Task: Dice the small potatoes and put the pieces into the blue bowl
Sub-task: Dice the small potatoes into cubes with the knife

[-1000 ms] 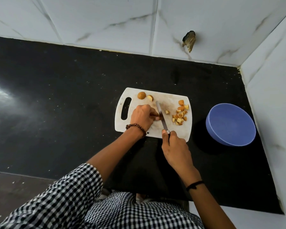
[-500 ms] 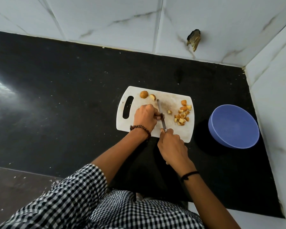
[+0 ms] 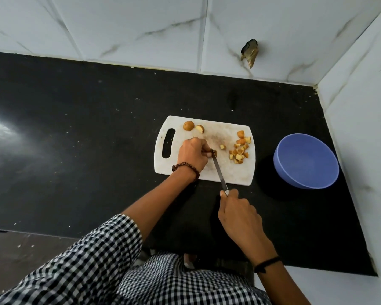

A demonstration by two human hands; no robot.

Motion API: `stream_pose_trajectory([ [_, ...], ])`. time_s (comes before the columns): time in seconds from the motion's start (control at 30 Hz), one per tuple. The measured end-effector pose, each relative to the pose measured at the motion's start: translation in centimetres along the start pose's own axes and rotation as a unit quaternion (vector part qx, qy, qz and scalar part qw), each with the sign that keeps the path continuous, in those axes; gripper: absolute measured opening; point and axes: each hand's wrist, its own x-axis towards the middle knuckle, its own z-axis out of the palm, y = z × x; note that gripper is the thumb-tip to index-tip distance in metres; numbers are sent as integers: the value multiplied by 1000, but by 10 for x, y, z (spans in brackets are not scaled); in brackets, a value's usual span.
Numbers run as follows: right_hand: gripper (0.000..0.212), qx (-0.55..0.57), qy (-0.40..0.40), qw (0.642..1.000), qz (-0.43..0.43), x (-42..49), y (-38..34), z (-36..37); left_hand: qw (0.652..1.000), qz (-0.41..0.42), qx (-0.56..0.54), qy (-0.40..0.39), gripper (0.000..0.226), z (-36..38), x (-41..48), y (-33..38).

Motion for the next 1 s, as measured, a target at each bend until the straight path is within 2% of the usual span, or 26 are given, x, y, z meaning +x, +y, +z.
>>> stream_pose_trajectory([
  [0.17,24,-2,-20,1000,11,-13,10,2,1000,-11,6,3,5,0,2,0],
  [0.3,28,32,-23,999,1,-19,16,-1,999,-2,43,-2,13,-5,5,-1],
  [0.47,40,83,10,997,0,-21,21,-3,987,93,127,-38,33,-12,6,1],
  [0.63,43,115,25,993,11,-14,25,-6,953,174,237,-69,31,-14,5,11],
  [0.73,44,136,39,990,7,-9,25,-7,957,156,242,-47,17,-15,6,14],
  [0.83,45,169,32,985,10,-3,21,-9,969,108,220,-42,18,-13,5,14],
  [1.0,47,170,32,985,-2,9,8,-12,973,89,210,-36,21,-12,3,9],
])
